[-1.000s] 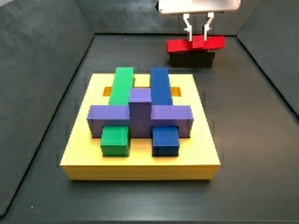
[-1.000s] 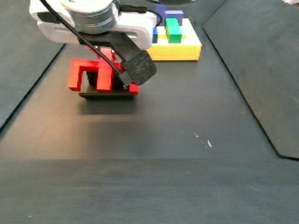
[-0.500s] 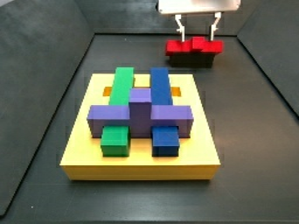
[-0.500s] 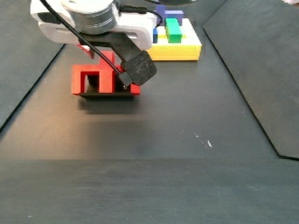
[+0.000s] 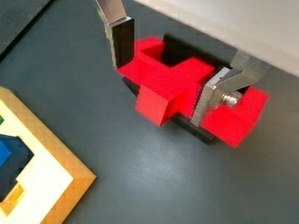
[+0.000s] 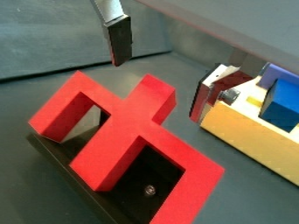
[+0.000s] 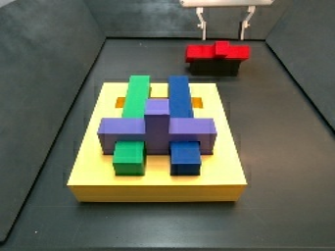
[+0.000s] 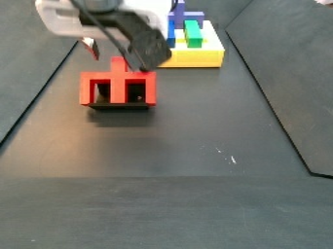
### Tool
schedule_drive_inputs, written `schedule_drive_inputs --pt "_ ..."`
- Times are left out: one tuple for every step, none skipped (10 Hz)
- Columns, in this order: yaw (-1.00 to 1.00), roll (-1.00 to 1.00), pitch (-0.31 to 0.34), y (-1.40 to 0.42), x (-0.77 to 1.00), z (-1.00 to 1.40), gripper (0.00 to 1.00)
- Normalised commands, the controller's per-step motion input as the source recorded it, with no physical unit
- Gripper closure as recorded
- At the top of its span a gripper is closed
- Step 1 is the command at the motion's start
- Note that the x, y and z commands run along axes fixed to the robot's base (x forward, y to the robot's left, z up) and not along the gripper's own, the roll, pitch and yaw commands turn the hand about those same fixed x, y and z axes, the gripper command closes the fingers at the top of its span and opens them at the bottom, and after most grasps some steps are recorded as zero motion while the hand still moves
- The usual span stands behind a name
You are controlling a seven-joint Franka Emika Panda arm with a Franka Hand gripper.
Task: Pick up the red object. Move up. Place the red object on the fixture. Regrasp the red object. Move to above the board. Insert the red object.
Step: Regrasp the red object.
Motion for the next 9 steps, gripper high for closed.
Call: schedule_drive_inputs --pt "0.00 0.86 0.000 -0.14 0.00 0.20 0.00" --pt "0.00 0.98 0.034 -0.13 0.07 0.21 0.00" --pt "0.11 1.00 0.000 -0.15 0.12 0.20 0.00" --pt "0.13 1.00 0.020 -0.11 0.04 0.19 0.00" --pt "0.12 1.00 0.111 -0.05 0.05 0.17 0.00" --pt "0.11 1.00 0.103 -0.05 0.03 0.14 0.00" --pt "0.09 1.00 0.074 -0.05 0.00 0.13 0.00" --pt "0.05 1.00 0.046 -0.02 0.05 0.11 0.00" --pt "0.00 1.00 0.000 0.00 0.11 0.03 0.00"
